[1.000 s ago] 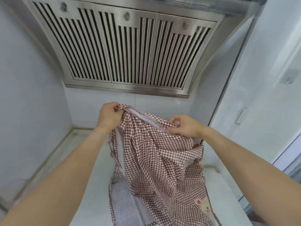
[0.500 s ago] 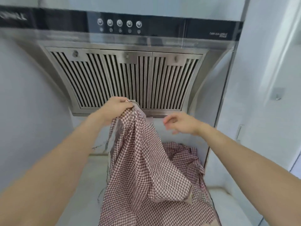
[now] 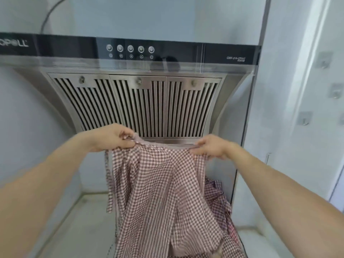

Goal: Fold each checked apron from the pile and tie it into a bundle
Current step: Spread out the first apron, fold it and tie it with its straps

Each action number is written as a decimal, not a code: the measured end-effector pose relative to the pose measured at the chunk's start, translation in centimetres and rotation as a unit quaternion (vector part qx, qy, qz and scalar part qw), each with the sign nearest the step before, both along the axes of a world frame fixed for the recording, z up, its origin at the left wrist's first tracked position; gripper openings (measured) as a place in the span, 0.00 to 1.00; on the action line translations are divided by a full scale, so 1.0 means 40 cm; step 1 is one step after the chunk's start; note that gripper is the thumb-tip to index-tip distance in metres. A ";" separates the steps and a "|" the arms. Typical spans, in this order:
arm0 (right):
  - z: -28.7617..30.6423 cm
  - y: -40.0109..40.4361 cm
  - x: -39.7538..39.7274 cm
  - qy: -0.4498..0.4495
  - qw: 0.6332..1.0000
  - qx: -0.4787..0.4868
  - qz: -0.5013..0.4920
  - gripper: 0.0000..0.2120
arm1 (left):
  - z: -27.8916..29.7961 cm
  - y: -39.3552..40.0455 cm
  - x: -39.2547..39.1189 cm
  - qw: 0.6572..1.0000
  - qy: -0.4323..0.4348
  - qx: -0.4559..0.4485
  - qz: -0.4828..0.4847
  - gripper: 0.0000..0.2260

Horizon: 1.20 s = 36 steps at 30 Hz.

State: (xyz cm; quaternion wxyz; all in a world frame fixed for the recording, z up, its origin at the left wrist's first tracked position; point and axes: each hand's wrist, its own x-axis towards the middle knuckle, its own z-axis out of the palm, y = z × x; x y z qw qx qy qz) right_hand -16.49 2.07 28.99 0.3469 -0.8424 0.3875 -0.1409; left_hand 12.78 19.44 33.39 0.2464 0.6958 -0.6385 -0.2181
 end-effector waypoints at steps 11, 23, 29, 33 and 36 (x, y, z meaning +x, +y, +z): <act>0.228 0.008 -0.019 -0.241 0.963 -0.074 -0.095 0.11 | 0.018 -0.053 0.025 0.936 0.252 -0.189 0.157 0.05; 0.261 -0.036 -0.121 -0.181 0.975 -0.019 -0.129 0.16 | 0.055 -0.091 -0.045 0.966 0.223 -0.125 0.023 0.14; 0.222 -0.004 -0.061 0.004 0.968 -0.229 -0.106 0.20 | 0.067 -0.112 -0.134 0.972 0.156 -0.167 -0.050 0.10; 0.204 0.102 0.035 -0.018 0.994 -0.040 0.097 0.24 | 0.067 -0.134 -0.189 0.982 0.049 -0.153 -0.104 0.13; 0.165 0.111 0.059 0.008 0.991 -0.015 0.129 0.28 | 0.068 -0.143 -0.206 0.983 -0.039 -0.142 -0.112 0.18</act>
